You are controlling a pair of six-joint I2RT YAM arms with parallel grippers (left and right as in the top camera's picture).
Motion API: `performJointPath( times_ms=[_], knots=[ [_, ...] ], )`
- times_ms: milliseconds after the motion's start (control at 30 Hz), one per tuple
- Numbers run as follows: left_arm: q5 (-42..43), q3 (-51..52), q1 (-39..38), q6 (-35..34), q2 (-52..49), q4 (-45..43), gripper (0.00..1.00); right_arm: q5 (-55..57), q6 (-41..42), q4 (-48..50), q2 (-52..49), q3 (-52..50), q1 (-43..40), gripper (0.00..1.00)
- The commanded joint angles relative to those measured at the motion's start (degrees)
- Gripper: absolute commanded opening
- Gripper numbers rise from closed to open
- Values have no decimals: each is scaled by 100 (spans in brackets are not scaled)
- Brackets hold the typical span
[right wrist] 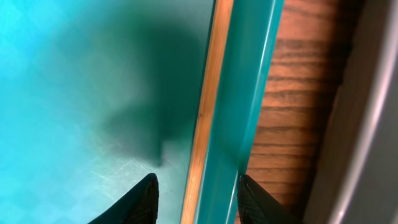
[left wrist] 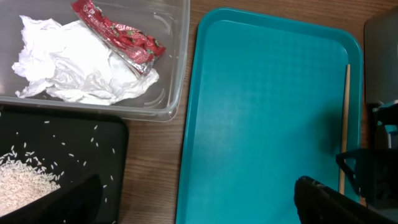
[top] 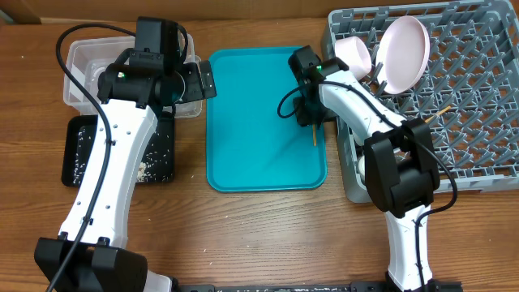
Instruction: Sort waste into correct bins and load items into the dishwasher
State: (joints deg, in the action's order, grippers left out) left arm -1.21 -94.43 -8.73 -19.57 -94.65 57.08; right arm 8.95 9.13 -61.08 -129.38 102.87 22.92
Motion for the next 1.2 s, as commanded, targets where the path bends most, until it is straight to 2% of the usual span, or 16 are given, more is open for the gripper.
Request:
performJointPath(
  times_ms=[0, 367, 633, 867, 1167],
  knots=[
    [-70, -22, 9, -15, -39, -11, 100, -125, -17, 87, 136, -149, 28, 43],
    [-70, -22, 9, -15, -39, -11, 99, -85, 9, 153, 162, -146, 26, 40],
    [-70, -22, 9, -15, -39, -11, 100, 382, 2, -369, 295, 688, 46, 49],
    [-70, -22, 9, -15, -39, -11, 100, -173, -22, -315, 136, 382, 96, 57],
    [-70, -22, 9, -15, -39, -11, 100, -262, -20, -57, 109, -96, 142, 59]
  ],
)
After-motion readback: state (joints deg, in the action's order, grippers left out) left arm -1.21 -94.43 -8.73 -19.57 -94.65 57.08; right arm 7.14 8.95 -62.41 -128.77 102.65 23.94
